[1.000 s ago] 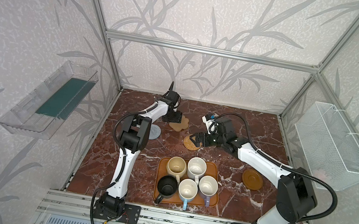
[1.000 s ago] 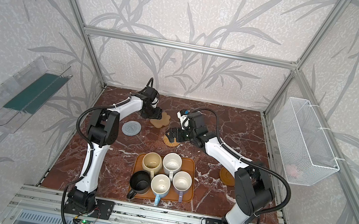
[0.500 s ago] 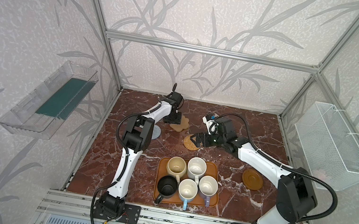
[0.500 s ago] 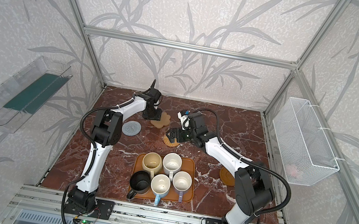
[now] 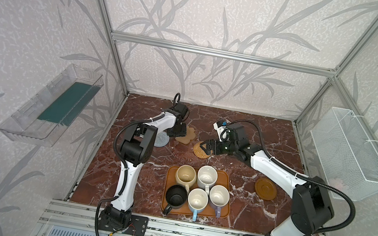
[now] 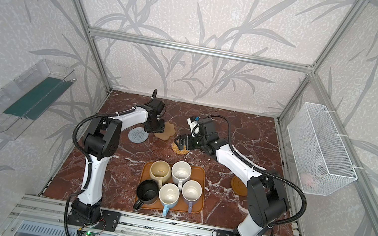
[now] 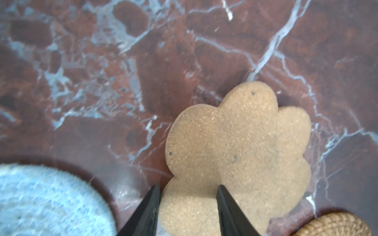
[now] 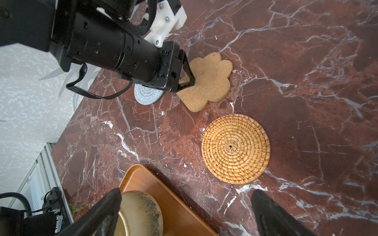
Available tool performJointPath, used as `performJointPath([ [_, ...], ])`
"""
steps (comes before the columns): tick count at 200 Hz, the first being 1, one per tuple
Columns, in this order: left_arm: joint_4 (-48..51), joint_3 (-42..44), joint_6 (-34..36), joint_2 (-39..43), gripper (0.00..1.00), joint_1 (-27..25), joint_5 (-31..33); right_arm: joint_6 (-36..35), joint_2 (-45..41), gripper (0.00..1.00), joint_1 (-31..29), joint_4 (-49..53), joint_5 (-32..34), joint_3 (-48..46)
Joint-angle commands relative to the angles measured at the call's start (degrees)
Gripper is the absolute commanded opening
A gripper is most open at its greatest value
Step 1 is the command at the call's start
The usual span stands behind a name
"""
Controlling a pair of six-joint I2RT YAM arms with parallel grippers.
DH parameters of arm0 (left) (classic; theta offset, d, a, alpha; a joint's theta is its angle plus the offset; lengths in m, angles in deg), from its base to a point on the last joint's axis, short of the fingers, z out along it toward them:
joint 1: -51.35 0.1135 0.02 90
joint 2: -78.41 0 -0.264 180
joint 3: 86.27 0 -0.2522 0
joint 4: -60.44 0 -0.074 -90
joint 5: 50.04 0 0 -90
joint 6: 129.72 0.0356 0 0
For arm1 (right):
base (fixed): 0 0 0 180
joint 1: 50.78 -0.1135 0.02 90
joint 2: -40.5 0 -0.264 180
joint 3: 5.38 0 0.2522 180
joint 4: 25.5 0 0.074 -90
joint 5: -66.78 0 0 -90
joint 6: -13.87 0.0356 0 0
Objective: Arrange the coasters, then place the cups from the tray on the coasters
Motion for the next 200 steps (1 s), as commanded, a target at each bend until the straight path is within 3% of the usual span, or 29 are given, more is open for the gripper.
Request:
performJointPath([
  [1,3.08,4.46,-3.56,1.63,0.46,-0.49,2.41,0.77,-0.21,0.98,0.36,-0.81,-0.92,-0.52],
  [116,-3.18,15.82,-9.23,8.03,0.46,-1.83,0.30,1.38,-0.88,0.98,0.33,-1.17,-0.97,-1.07],
  [200,-1.97,15.86,-9.74,11.44,0.51,-2.51,1.07,3.63,0.76,0.96,0.29,-0.56,0.77,0.00],
])
